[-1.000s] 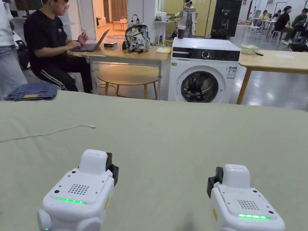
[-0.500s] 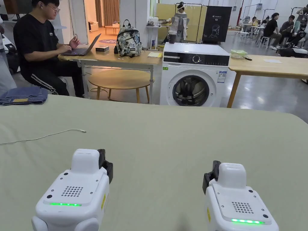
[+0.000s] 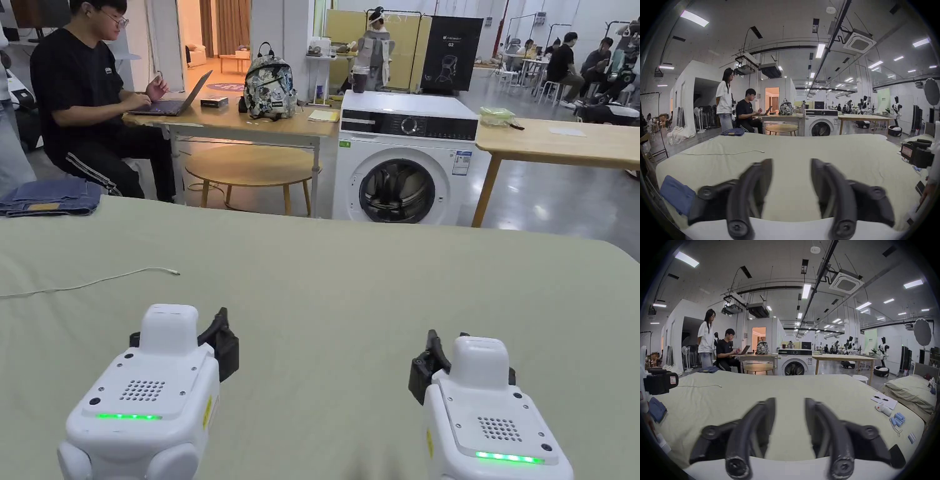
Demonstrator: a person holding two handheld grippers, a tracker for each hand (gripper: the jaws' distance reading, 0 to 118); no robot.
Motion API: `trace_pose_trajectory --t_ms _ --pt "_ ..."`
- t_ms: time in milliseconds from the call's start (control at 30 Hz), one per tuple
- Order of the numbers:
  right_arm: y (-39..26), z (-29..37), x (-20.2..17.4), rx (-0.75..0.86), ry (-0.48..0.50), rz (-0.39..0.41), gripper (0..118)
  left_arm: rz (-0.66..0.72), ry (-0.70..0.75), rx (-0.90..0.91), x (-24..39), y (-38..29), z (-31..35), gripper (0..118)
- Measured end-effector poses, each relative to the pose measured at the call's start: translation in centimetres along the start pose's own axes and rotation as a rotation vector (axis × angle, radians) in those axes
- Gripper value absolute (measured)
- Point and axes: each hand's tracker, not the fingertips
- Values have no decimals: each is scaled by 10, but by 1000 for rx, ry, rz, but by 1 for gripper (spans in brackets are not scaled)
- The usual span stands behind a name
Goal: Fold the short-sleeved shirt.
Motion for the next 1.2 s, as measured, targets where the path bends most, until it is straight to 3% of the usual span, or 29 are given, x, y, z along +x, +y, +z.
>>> trace_pose_trajectory --t_ms 33,67,133,400,900,1100,1200 --pt "0 -1 0 -2 1 -2 55 4 -1 -1 -1 0 0 61" --pt "0 -1 1 -1 1 -5 70 7 1 -1 -1 -1 -1 75" --pt "1 1 1 16 -8 -3 93 12 5 5 -3 -1 0 88" --pt "11 7 1 37 11 0 104 12 -3 8 -8 0 3 88" --pt "16 -7 13 -60 38 -180 104 13 -10 -4 -12 0 4 88" --pt "19 -5 13 -43 49 -163 104 37 -10 -29 -12 -2 -1 88" --pt "24 -4 15 -55 61 -194 104 84 -21 -51 -16 -1 -4 88"
